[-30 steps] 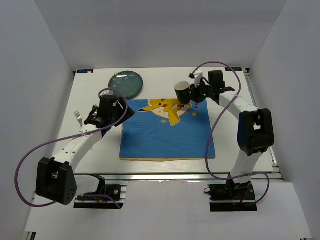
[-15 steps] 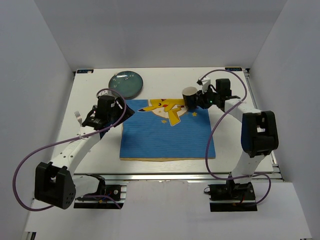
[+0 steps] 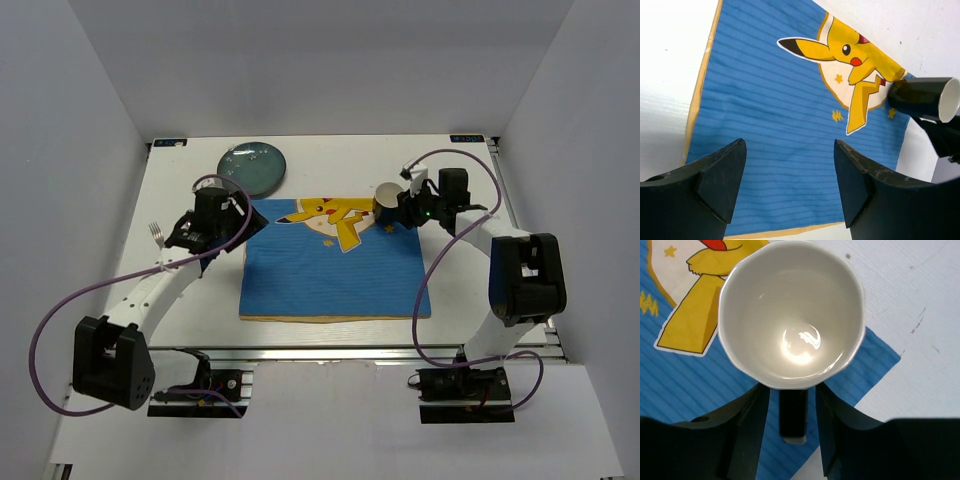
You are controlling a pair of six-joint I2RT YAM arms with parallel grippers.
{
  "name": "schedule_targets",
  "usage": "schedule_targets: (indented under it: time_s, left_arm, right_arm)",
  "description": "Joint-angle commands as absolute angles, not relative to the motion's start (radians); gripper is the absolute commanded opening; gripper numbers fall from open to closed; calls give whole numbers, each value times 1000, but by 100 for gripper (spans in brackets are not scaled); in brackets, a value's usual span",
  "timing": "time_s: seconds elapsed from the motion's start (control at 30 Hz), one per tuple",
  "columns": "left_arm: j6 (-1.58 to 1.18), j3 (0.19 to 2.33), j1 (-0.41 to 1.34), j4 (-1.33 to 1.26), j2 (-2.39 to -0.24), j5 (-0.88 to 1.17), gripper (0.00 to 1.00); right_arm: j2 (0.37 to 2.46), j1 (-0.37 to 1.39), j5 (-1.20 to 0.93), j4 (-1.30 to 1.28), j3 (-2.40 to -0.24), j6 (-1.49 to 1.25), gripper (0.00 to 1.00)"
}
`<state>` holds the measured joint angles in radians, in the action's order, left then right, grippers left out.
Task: Set the dinner table for one person
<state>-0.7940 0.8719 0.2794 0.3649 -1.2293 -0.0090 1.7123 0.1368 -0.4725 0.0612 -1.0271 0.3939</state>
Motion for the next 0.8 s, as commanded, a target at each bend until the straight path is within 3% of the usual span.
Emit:
schedule_targets:
  time_s: [0.0,0.37,0.6,0.77]
  left_arm:
    - [-790,942,253,342,-1262,40,80]
    - [-796,1219,84,360,-1625,137,79]
    - [-782,1503,57,474,-1918,75,74]
    - [-822,1557,41,437,-2034,61,72]
  right_arm:
    - [1655,126,-492,103,-1003,391,49]
    - [1517,101,-506,28,-945,425,53]
    - [1372,68,-442,15,-890,454,57]
    - [1284,14,-457,11,-870,436,57]
